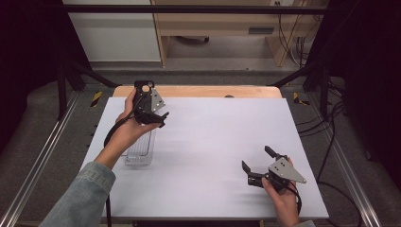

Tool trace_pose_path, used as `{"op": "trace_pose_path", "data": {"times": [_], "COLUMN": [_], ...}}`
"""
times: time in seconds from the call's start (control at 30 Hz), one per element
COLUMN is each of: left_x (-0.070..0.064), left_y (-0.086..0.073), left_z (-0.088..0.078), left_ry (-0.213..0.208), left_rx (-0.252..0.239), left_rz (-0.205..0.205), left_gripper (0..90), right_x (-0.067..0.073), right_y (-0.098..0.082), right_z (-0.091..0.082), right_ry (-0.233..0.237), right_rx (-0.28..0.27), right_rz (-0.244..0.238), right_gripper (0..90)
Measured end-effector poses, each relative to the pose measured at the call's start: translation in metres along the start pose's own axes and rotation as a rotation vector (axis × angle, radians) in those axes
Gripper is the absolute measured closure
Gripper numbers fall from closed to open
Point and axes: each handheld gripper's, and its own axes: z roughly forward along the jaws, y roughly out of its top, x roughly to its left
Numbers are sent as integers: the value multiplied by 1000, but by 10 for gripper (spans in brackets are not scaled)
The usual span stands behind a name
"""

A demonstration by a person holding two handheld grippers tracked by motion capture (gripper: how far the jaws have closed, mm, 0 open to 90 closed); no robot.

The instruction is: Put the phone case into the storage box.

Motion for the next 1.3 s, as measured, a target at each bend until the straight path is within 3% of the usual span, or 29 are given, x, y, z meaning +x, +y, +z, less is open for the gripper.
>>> {"op": "trace_pose_path", "data": {"times": [0.23, 0.5, 0.67, 1.03, 1.3], "left_x": [-5, -12, -15, -24, -28], "left_y": [0, 1, 1, 2, 0], "left_z": [-3, -6, -7, -12, -12], "left_ry": [-14, -38, -77, -100, -113], "left_rx": [-15, -37, -62, -82, -90], "left_rz": [-15, -74, -134, -147, -180], "left_gripper": [85, 85, 83, 74, 66], "right_x": [0, 0, 0, 1, 1], "right_y": [0, 0, 0, 0, 0], "right_z": [0, 0, 0, 1, 1], "right_ry": [0, 1, 1, 3, 4], "right_rx": [0, 0, 1, 2, 1], "right_rz": [1, -1, 0, -3, 2], "right_gripper": [31, 30, 29, 29, 29]}}
